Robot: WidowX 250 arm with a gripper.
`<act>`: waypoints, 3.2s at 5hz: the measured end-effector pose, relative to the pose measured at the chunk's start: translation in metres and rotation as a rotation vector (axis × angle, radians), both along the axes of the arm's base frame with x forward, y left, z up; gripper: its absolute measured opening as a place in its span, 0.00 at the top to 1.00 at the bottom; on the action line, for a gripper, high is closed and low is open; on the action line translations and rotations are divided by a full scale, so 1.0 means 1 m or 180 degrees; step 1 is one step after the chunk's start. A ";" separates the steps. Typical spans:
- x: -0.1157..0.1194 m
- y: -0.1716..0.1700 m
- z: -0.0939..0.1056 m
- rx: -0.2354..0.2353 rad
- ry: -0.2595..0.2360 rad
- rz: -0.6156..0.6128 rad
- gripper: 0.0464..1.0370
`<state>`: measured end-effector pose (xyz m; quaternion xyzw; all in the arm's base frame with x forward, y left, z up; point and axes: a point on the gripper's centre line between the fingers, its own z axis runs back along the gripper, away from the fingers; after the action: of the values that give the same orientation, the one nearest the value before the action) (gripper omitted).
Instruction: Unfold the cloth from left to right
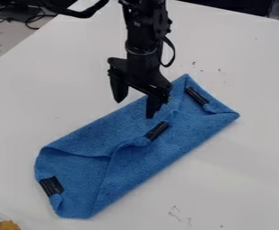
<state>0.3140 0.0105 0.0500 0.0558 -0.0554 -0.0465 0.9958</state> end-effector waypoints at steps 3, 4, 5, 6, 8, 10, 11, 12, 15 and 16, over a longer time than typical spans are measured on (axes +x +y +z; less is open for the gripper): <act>0.005 -0.036 -0.019 0.0026 0.0120 -0.0113 0.03; 0.007 -0.050 -0.015 0.0079 0.0118 -0.0169 0.03; 0.004 -0.055 -0.029 -0.0032 0.0023 -0.0179 0.03; 0.001 -0.051 -0.038 -0.0109 -0.0013 -0.0168 0.06; -0.001 -0.051 -0.043 -0.0135 -0.0025 -0.0140 0.25; -0.006 -0.052 -0.040 0.0053 0.0053 -0.0147 0.03; -0.003 -0.051 -0.030 0.0081 -0.0048 -0.0121 0.04; -0.002 -0.048 -0.027 0.0130 -0.0082 -0.0140 0.04; -0.001 -0.045 -0.026 0.0028 -0.0228 -0.0107 0.40; -0.003 -0.047 -0.033 -0.0003 -0.0157 -0.0139 0.70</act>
<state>0.3110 -0.0363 0.0169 0.0553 -0.0812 -0.0667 0.9929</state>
